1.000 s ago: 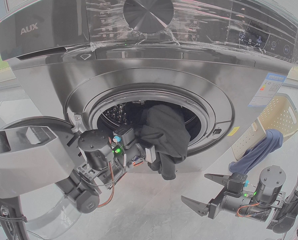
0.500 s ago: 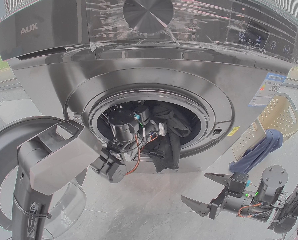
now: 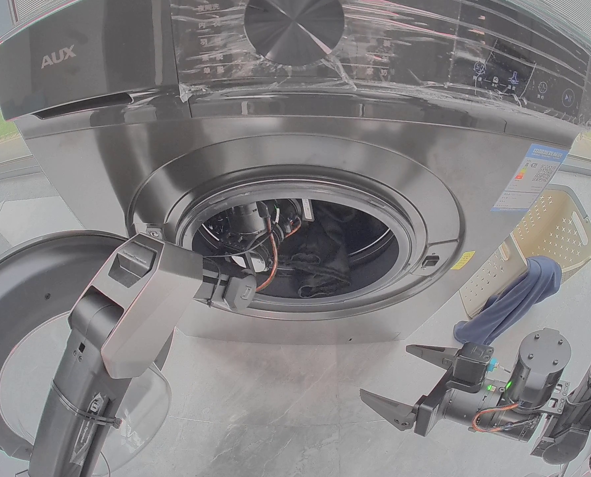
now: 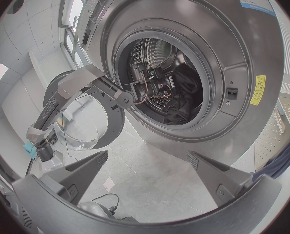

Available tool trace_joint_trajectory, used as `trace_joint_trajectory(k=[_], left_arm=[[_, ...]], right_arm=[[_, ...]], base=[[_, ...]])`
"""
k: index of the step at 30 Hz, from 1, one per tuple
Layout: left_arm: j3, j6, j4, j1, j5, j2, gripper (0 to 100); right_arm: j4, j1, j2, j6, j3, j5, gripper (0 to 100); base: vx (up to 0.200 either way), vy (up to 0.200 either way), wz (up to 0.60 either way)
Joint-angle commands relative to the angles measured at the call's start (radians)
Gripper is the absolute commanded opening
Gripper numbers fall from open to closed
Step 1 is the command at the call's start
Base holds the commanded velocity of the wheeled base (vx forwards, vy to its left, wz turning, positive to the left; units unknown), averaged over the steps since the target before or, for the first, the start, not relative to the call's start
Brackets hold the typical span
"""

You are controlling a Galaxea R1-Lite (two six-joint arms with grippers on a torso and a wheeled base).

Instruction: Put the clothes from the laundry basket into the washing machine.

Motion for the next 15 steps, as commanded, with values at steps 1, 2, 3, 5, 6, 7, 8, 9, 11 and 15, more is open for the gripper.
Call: trace_joint_trajectory(k=[1,2,3,5,6,7,8,9,11,15], left_arm=[[-0.116,-0.012,0.040,0.026,0.032,0.055,0],[-0.119,-0.012,0.042,0.025,0.035,0.055,0],[-0.119,-0.012,0.043,0.025,0.035,0.055,0],[-0.116,-0.013,0.045,0.026,0.037,0.055,0],[-0.110,-0.013,0.045,0.026,0.037,0.055,100],[-0.097,-0.015,0.045,0.025,0.039,0.052,100],[-0.085,-0.021,0.045,0.023,0.045,0.048,100],[-0.080,-0.024,0.045,0.023,0.048,0.046,100],[0.012,-0.056,0.076,0.009,0.054,-0.011,100],[0.156,-0.156,0.209,-0.024,0.045,-0.113,100]], right_arm=[[0.000,0.003,0.006,0.000,0.009,0.000,100],[0.000,0.003,0.006,0.000,0.010,0.000,100],[0.000,0.003,0.006,-0.002,0.021,-0.002,100],[0.000,0.003,0.006,-0.002,0.021,-0.002,100],[0.000,0.000,0.004,-0.002,0.018,0.000,100],[-0.002,-0.004,0.004,-0.002,0.017,0.000,100],[-0.002,-0.007,0.002,-0.002,0.013,0.000,100],[-0.002,-0.007,0.002,-0.002,0.013,0.001,100],[-0.002,-0.010,-0.001,-0.002,0.013,0.001,100],[-0.002,-0.011,-0.005,-0.002,0.012,0.001,100]], base=[[0.000,0.000,0.00],[0.000,0.000,0.00],[0.000,0.000,0.00],[0.000,0.000,0.00],[0.000,0.000,0.00],[0.000,0.000,0.00],[0.000,0.000,0.00],[0.000,0.000,0.00],[0.000,0.000,0.00],[0.000,0.000,0.00]])
